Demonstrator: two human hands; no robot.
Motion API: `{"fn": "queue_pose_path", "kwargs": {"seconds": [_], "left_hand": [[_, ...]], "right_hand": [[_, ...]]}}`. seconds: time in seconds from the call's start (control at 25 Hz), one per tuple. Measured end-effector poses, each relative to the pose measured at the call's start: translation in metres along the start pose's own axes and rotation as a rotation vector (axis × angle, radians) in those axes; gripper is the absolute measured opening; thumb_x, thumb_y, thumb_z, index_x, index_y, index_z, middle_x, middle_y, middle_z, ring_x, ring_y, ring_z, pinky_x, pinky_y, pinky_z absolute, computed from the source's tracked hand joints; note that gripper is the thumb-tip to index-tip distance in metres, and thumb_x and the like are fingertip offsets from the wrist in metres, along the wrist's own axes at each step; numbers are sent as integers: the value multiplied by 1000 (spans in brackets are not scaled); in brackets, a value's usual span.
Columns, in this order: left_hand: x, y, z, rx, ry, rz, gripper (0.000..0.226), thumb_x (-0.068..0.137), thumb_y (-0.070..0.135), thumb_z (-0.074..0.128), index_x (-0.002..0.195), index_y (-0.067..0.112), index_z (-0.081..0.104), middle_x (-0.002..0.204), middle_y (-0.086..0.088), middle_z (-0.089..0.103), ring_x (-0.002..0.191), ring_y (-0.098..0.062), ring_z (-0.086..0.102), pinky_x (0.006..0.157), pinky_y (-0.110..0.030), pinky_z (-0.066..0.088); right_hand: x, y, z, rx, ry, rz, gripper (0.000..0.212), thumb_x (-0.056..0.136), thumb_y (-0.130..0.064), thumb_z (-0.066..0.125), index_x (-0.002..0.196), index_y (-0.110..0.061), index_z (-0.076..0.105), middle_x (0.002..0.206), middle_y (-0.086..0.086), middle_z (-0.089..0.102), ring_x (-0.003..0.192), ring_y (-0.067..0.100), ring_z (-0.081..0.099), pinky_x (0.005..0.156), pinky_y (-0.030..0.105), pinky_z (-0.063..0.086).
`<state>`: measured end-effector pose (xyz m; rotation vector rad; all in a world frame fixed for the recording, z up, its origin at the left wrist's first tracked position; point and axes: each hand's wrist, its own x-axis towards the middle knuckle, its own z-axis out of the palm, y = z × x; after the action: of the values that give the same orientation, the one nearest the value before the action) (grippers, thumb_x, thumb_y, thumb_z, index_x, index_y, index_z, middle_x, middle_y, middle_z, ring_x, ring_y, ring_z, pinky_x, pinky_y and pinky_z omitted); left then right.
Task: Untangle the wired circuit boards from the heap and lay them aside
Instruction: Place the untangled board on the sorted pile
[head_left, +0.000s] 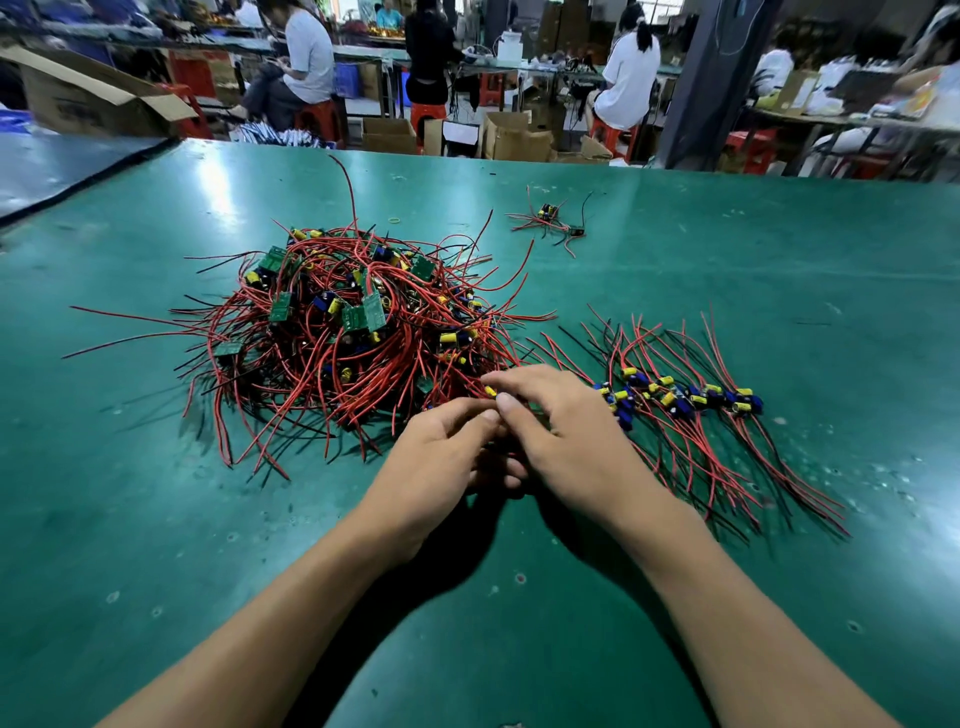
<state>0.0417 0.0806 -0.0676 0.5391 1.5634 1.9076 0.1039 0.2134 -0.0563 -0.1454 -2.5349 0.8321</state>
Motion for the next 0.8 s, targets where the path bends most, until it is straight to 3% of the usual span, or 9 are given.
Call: {"fn": "queue_pose_path", "kwargs": {"seconds": [0.16,0.28,0.52,0.64,0.8], "left_hand": [[1,-4,2,56,-41,6,21,101,0,42,106,5,62,83,-16,71,66,-26,68,62,-31,60],[1,-5,1,65,-47,11,19,100,-1,45,107,6,61,76,-9,70,61,-25,67,57,-30,58],[1,-4,1,140,-53,31,17,100,1,48,111,4,60,82,-11,71,47,-25,60,44,-26,49],[0,-2,3,109,-31,23,19,99,0,48,113,6,59,91,-16,70,50,-26,61,45,-27,50],[-1,1,3,70,-6,23,21,98,0,50,117,8,55,95,-18,69,53,-29,62,47,-30,51]], "right_hand": [[1,12,0,-97,-60,78,37,95,-3,57,128,-15,68,122,5,66,117,23,52,100,21,31],[1,17,0,-131,-75,108,38,92,-7,61,127,-18,69,112,-1,60,113,21,49,96,22,32],[0,19,-9,-103,-34,142,9,87,-19,74,92,-26,72,94,-6,57,99,17,52,89,31,41],[2,19,-13,-20,121,159,17,90,-14,71,86,-28,62,94,-4,61,96,16,55,87,27,41],[7,12,-22,396,356,265,16,96,-9,64,88,-23,60,90,0,68,84,13,62,80,23,48]]}}
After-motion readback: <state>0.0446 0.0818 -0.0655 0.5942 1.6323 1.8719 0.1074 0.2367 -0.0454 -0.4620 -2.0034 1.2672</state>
